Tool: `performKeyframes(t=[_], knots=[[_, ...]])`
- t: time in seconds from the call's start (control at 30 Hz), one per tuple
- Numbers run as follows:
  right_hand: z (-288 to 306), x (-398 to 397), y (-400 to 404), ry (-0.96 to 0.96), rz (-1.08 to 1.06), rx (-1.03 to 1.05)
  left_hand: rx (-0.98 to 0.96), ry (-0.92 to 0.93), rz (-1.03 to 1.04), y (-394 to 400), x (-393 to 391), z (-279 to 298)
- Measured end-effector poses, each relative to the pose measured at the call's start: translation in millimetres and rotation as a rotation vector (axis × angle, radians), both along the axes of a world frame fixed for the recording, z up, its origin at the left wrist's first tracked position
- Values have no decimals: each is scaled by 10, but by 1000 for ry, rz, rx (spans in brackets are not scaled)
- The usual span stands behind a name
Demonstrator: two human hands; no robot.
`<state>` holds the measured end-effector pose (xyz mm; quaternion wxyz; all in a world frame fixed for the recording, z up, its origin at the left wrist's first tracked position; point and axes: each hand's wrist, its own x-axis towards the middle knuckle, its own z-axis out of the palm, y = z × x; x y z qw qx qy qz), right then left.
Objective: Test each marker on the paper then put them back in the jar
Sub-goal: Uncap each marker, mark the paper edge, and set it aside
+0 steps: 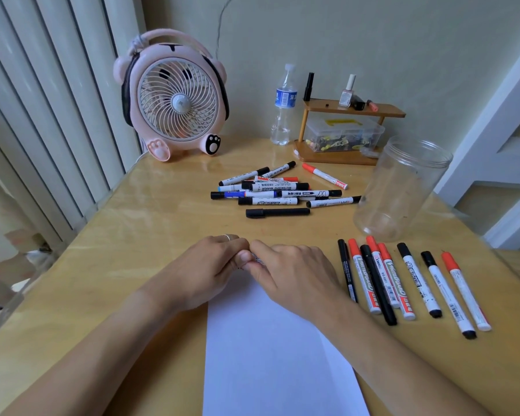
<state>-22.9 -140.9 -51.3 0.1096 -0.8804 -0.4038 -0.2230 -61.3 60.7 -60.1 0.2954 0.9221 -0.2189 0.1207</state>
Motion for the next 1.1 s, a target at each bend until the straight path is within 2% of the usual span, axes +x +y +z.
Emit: performKeyframes(t=[0.13,0.27,0.6,0.73,0.9,1.1], knots=[[-30,-18,-6,-3,17,-9,-46,26,32,-19,16,-23],[-11,-3,2,-61,-26,-8,-70,-50,31,-66,23,-24],[-20,-10,12,-72,-33,83,108,-229,125,-118,-15,8],[-44,-30,-8,-73,-71,77,99,-194,100,-126,-20,29],[-76,-37,11,-155,-43,76,10,-10,92,-129,9,0],[-31,-90,66,-199,-87,58,-55,-85,54,-119,10,-6]])
